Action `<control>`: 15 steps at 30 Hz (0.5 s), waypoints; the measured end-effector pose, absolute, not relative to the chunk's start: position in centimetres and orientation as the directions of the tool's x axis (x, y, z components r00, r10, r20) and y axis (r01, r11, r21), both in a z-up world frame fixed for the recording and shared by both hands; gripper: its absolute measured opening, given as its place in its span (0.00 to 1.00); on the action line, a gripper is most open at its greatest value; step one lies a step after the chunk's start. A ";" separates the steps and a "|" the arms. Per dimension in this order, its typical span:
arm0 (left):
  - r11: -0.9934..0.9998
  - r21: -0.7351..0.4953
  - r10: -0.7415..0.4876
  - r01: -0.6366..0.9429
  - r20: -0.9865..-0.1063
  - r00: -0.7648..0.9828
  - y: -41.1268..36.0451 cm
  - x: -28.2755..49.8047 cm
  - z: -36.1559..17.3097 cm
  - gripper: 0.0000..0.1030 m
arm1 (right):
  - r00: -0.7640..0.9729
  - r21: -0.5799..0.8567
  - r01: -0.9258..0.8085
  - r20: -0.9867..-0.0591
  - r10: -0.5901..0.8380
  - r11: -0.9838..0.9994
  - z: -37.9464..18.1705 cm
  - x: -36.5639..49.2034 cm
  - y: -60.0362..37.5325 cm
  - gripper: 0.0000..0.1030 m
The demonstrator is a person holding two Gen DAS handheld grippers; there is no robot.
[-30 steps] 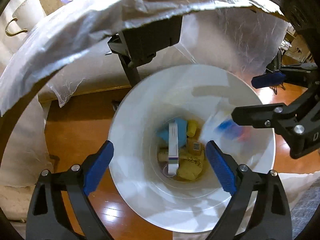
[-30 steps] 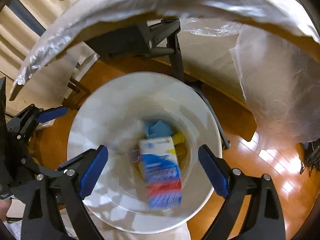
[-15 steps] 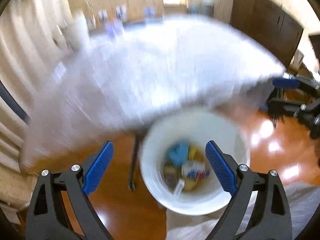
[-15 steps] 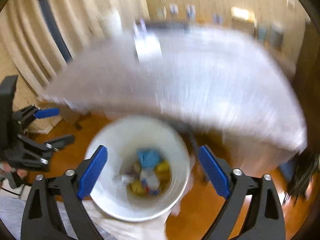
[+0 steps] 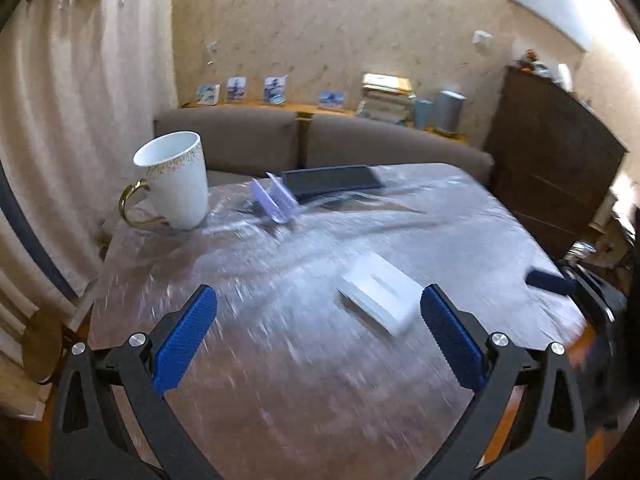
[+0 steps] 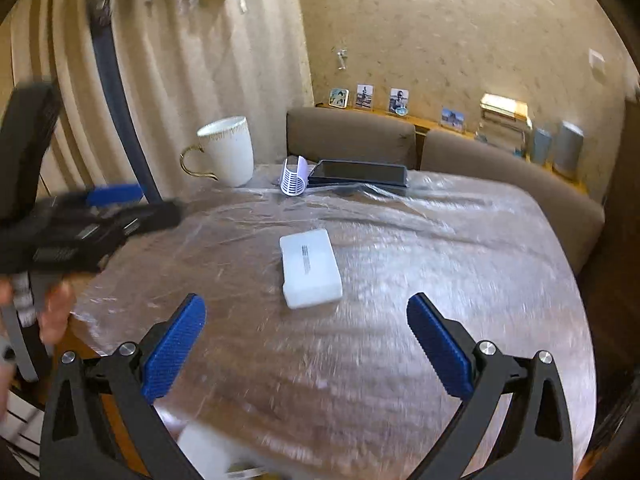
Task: Collect trash
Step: 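Move both open tools from the bin back over the table, then grasp the purple hair roller with the left tool while the right tool grasps the white plastic tray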
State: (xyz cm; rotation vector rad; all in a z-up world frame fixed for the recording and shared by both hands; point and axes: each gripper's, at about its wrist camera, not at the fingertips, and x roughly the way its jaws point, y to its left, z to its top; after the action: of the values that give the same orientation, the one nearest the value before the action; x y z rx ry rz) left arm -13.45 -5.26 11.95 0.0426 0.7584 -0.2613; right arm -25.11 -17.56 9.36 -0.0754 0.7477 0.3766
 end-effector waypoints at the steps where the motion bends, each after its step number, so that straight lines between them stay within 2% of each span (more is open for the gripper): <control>1: 0.969 -0.054 -0.210 0.243 -0.698 0.684 -5.4 -11.8 11.5 0.99 | 0.663 0.060 -0.369 -0.682 0.308 0.927 9.0 -24.2 -17.0 0.96; 6: 0.985 -0.070 -0.154 0.158 -0.771 0.618 -5.9 -4.5 8.1 0.99 | 0.625 0.039 -0.377 -0.727 0.285 0.926 7.1 -20.2 -14.8 0.96; 15: 0.996 -0.045 -0.081 0.080 -0.829 0.553 -6.8 3.8 4.3 0.99 | 0.577 0.041 -0.380 -0.770 0.272 0.924 4.4 -16.4 -13.0 0.93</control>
State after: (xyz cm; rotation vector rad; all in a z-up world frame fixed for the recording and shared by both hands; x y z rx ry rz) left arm 3.81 -6.84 4.33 -0.0017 0.9804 -0.0954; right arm -16.44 -13.04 4.43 -0.1338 0.8760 0.3827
